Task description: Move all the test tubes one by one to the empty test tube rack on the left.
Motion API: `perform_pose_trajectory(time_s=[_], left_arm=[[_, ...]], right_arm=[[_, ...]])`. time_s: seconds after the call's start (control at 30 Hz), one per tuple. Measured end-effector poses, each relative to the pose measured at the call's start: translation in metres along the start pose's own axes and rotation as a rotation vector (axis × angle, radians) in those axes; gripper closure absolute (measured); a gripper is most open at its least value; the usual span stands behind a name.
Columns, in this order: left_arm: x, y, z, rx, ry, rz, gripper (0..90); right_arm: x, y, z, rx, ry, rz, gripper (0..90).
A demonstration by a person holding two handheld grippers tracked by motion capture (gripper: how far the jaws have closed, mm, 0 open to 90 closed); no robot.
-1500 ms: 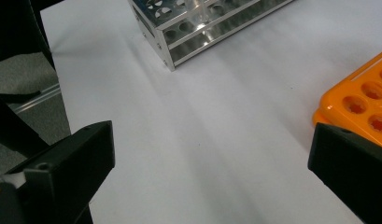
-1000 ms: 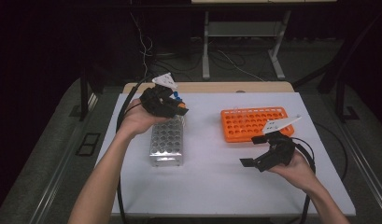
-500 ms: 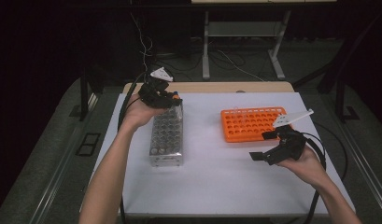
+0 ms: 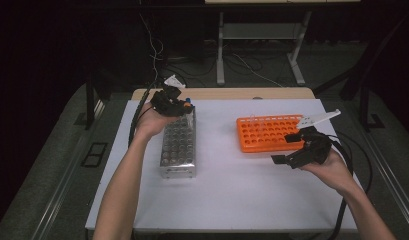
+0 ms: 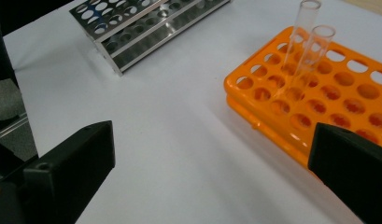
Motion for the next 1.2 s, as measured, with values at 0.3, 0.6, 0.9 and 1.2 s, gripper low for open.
perform_pose_trajectory(time_s=[0.3,0.6,0.9,1.2], left_arm=[[0.009,0.004,0.013,0.012,0.019,-0.02,68.7],[0.018,0.005,0.019,0.022,0.025,-0.046,68.0],[0.022,0.001,0.019,0.052,0.036,-0.094,51.0],[0.023,-0.012,0.007,0.076,-0.006,-0.121,36.4]], right_arm=[[-0.013,-0.018,0.004,0.015,-0.01,0.02,0.2],[-0.014,-0.036,0.019,0.012,-0.015,0.049,0.2],[-0.015,-0.05,0.04,0.018,-0.015,0.059,0.2],[-0.018,-0.057,0.063,0.015,-0.014,0.069,0.3]])
Point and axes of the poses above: each handheld gripper's, and its own axes: z roughly forward along the jaws, x roughly out of its underside, y roughly to its left, the point moved 5 cm from there along z, roughly forward along the jaws, and after that the axes turned 9 degrees about x, right-handed, at the moved point
